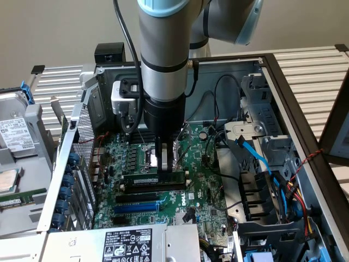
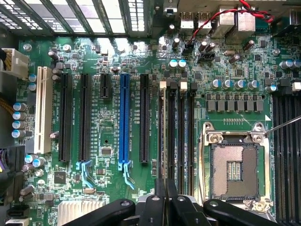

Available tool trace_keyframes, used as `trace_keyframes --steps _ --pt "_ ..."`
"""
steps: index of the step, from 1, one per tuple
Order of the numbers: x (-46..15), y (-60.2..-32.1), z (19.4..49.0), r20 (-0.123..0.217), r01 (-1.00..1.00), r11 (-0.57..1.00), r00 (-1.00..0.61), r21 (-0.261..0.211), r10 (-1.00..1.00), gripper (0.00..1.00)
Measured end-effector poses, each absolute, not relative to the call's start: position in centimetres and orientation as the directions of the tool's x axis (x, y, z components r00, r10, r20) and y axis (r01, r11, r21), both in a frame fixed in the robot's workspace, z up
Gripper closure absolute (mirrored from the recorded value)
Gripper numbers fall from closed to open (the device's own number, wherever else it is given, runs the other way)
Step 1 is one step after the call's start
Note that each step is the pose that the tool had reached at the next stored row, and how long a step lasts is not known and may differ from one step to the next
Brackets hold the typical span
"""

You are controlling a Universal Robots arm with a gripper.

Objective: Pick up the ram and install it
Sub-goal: 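Insert the ram into the slot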

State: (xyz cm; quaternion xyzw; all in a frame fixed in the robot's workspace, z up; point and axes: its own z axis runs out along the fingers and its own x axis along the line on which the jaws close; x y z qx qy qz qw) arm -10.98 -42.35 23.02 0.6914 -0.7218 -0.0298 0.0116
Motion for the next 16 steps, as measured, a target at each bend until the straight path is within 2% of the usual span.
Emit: trace_keyframes --steps 16 --pt "-11.01 -42.35 23.02 -0.018 -0.998 0.043 -0.043 0.043 -0.999 0.88"
